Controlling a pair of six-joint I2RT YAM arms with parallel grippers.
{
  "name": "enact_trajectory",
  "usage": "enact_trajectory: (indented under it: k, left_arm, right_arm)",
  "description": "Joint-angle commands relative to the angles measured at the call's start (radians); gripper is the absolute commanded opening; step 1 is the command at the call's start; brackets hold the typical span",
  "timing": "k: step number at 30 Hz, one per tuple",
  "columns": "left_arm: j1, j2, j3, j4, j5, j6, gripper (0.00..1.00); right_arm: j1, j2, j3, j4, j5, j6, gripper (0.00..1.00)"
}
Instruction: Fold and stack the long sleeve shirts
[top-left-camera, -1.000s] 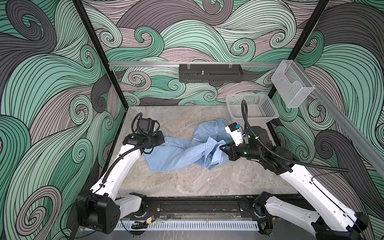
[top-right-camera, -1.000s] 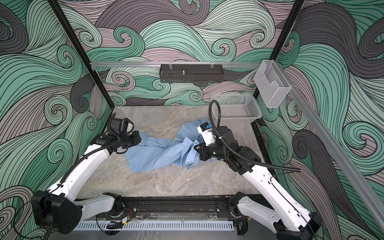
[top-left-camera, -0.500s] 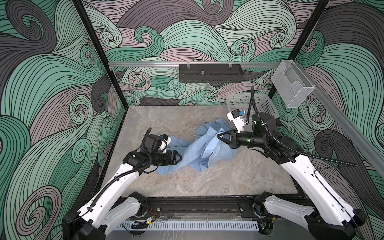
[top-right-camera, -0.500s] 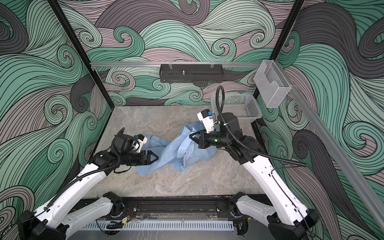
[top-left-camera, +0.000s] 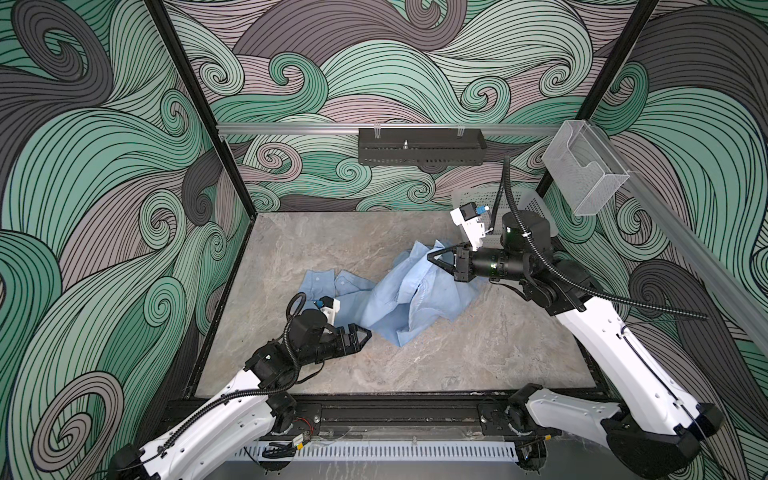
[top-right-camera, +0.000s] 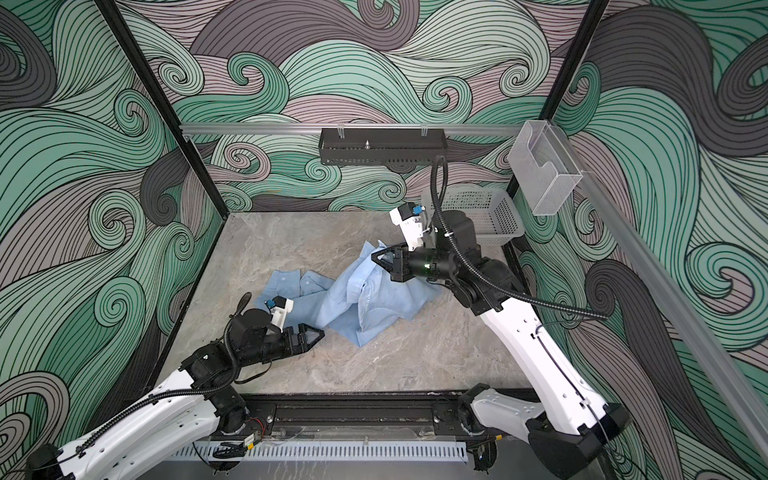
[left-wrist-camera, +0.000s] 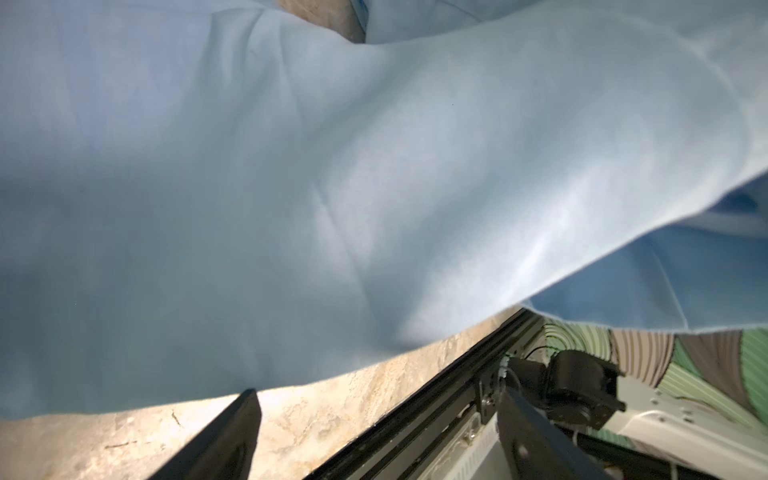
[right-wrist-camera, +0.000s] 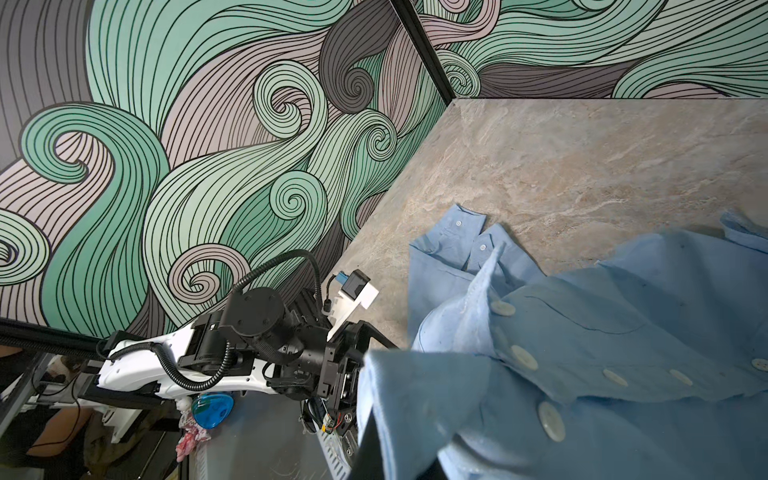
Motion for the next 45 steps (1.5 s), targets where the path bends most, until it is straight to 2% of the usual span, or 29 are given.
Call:
enact_trajectory:
  k: [1, 4, 7, 12, 14, 15, 17, 19, 20, 24, 27, 29, 33, 36, 39, 42, 45]
  left_arm:
    - [-0.043, 0.061, 0.032, -0.004, -0.146, 0.102, 0.91]
    - [-0.081, 0.157, 0.053, -0.006, -0.198, 0.147, 0.91]
    - [-0.115, 0.241, 0.087, -0.029, -0.302, 0.185, 0.93]
    - [-0.119, 0.353, 0.168, -0.06, -0.471, 0.225, 0.9]
    - [-0.119, 0.394, 0.215, -0.075, -0.575, 0.237, 0.76]
    - [-0.118, 0.407, 0.237, -0.08, -0.614, 0.246, 0.64]
    - [-0.112, 0.422, 0.291, -0.076, -0.673, 0.32, 0.33]
    - [-0.083, 0.407, 0.335, -0.072, -0.685, 0.384, 0.03]
    - [-0.056, 0.386, 0.355, -0.072, -0.678, 0.413, 0.0]
    - [0.091, 0.26, 0.425, -0.054, -0.611, 0.519, 0.0]
    - [0.241, 0.24, 0.581, -0.153, -0.539, 0.587, 0.0]
    - [0.321, 0.259, 0.7, -0.218, -0.506, 0.634, 0.0]
    - [0.452, 0.319, 0.919, -0.29, -0.483, 0.702, 0.0]
    - [0.506, 0.366, 1.089, -0.345, -0.526, 0.747, 0.0]
    - [0.517, 0.421, 1.263, -0.398, -0.551, 0.791, 0.0]
    - [0.516, 0.496, 1.397, -0.455, -0.519, 0.811, 0.0]
    - [0.516, 0.58, 1.426, -0.492, -0.414, 0.8, 0.0]
  right_arm:
    - [-0.011, -0.009, 0.023, 0.036, -0.021, -0.002, 0.0]
    - [-0.018, -0.006, 0.03, 0.037, -0.026, -0.002, 0.0]
    - [-0.026, -0.002, 0.043, 0.03, -0.042, 0.002, 0.0]
    - [-0.028, -0.001, 0.062, 0.003, -0.054, -0.007, 0.0]
    - [-0.029, -0.005, 0.061, -0.005, -0.062, -0.007, 0.0]
    - [-0.028, -0.008, 0.058, -0.007, -0.065, -0.007, 0.0]
    - [-0.029, -0.017, 0.044, -0.012, -0.074, -0.004, 0.0]
    - [-0.029, -0.026, 0.023, -0.015, -0.086, -0.001, 0.0]
    - [-0.029, -0.03, 0.008, -0.012, -0.096, 0.004, 0.0]
    - [-0.024, -0.049, -0.085, 0.069, -0.142, 0.075, 0.0]
    - [0.003, -0.053, -0.156, 0.176, -0.164, 0.147, 0.0]
    - [0.051, -0.036, -0.167, 0.221, -0.155, 0.171, 0.0]
    - [0.219, 0.048, -0.122, 0.325, -0.134, 0.2, 0.0]
    - [0.319, 0.112, -0.079, 0.468, -0.158, 0.27, 0.0]
    - [0.353, 0.132, -0.083, 0.627, -0.178, 0.369, 0.0]
    - [0.325, 0.086, -0.126, 0.618, -0.114, 0.373, 0.0]
    - [0.234, 0.029, -0.229, 0.54, -0.032, 0.373, 0.0]
